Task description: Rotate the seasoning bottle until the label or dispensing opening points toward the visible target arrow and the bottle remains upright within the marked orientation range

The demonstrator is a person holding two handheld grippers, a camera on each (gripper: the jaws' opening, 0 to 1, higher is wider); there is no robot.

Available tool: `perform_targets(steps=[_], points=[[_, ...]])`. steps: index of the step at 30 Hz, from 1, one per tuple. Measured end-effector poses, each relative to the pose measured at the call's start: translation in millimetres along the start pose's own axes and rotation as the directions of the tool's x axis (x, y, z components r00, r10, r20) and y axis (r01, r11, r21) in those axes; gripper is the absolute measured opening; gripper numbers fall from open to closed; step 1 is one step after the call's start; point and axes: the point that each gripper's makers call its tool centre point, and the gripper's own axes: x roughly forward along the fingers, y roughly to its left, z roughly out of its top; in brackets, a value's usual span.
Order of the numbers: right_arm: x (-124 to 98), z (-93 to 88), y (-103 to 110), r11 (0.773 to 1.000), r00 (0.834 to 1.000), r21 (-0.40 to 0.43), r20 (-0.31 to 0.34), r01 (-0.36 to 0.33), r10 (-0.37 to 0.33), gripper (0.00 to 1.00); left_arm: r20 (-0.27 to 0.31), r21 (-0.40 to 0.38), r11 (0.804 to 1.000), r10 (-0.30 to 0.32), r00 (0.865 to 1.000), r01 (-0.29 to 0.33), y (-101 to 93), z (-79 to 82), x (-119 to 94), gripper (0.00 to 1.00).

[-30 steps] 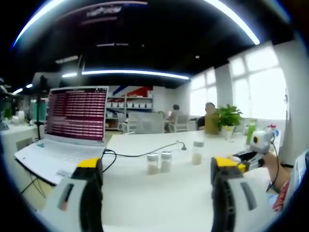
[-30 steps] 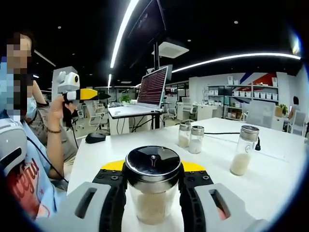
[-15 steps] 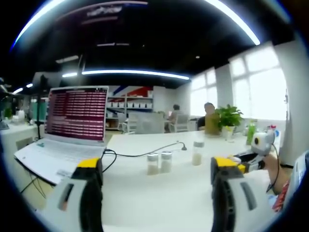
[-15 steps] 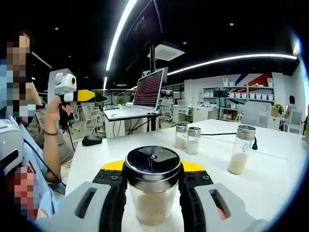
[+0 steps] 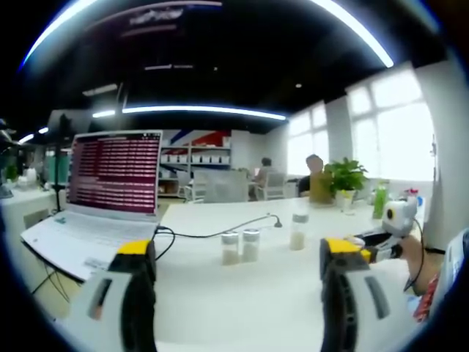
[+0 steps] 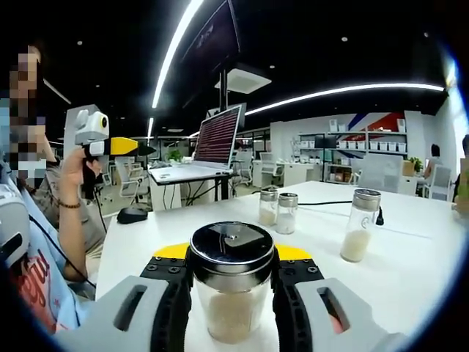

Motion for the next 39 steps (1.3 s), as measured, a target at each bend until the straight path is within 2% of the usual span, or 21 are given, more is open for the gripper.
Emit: perform_targets(steps=[39], points=[[-0.9,-0.5,-1.6,0.988,0.988,0.009,-0.001,0.153,-0.153,0.41,0.003,-0.004,1.000,0.004,1.000,-0.004,2.2,0.5,-0.9,0.98]])
